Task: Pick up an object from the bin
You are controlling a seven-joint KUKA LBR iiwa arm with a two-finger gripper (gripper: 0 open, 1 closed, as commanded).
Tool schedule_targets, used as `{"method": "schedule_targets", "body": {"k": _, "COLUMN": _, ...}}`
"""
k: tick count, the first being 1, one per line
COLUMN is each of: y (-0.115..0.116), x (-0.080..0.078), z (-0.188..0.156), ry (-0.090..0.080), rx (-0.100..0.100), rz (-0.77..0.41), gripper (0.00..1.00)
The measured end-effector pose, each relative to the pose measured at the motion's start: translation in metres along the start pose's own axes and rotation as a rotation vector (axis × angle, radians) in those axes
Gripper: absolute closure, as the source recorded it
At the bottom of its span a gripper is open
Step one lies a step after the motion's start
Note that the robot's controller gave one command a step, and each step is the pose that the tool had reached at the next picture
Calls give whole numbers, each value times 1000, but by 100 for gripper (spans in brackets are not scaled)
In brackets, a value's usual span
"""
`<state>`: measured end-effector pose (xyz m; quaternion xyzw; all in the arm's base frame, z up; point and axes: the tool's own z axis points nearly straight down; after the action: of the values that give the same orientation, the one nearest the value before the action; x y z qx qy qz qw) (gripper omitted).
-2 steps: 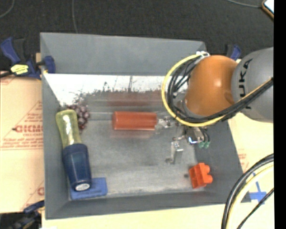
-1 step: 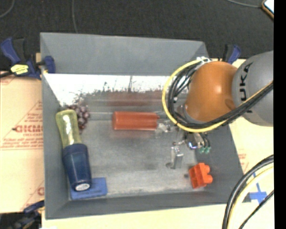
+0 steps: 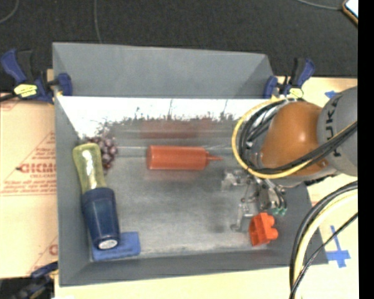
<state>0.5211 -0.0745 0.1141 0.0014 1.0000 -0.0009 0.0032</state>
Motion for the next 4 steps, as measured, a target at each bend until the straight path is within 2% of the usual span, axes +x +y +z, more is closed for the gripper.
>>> {"method": "schedule_targets", "body": {"k": 1, "y": 17, "x": 12, "z": 8, "ry": -12, "rx": 2, "rz": 25, "gripper": 0}}
{"method": "schedule_targets", "body": {"k": 2, "y": -10, "x": -11, "z": -85, "ry": -21, "rx": 7, "rz": -225, "gripper": 0}}
{"method": "schedule_targets", "body": {"k": 3, "y": 107, "x": -10, "z": 20, "ry": 1, "rx": -6, "rz": -3, "gripper": 0}}
{"method": "schedule_targets", "body": {"k": 4, "y": 68, "x": -34, "z": -20, "ry": -31, "rx": 11, "rz": -152, "gripper": 100}}
